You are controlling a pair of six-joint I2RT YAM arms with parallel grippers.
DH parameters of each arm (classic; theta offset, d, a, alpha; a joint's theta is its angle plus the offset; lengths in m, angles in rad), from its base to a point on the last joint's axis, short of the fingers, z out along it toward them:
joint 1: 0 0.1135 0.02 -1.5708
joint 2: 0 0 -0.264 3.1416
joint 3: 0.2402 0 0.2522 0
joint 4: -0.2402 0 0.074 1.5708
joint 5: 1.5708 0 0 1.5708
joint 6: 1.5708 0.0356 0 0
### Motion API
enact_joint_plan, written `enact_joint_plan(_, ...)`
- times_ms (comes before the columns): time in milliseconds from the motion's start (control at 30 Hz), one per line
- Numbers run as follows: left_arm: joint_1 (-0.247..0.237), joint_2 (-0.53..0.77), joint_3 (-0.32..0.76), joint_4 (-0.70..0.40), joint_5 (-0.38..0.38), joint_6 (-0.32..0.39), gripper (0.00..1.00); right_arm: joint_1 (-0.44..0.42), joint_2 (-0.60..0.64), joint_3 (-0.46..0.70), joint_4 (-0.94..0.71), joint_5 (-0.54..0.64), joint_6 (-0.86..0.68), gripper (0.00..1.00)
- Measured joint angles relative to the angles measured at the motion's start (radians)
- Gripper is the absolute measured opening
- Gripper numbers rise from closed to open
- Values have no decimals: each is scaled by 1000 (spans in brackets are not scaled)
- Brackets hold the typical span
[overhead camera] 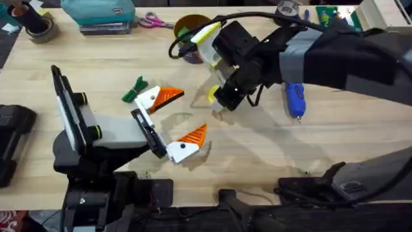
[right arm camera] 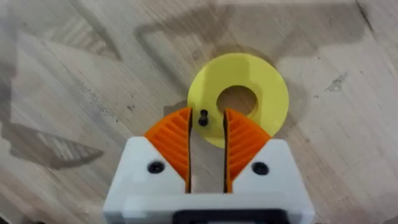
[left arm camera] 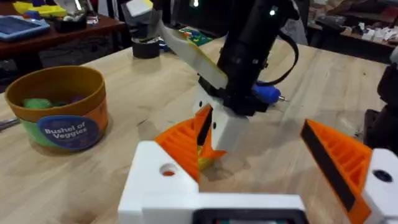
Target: Pick up the gripper from the table and insert it into the empty holder that is missing its gripper. Then pick up a screw, insert it into the mounting hole, and use the screwdriver to tighten it. Finally, clean up the table by picking up the vegetable and placing it into the bucket.
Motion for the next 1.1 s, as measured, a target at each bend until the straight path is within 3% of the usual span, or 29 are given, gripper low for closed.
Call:
enact_joint_plan(600,0,0,0,0,0,0,986,0,6,0,2,0,0,181)
enact_joint_plan(800,0,0,0,0,0,0,985,0,6,0,2,0,0,9)
enact_joint_plan(1100,0,0,0,0,0,0,986,0,6,0,2,0,0,6)
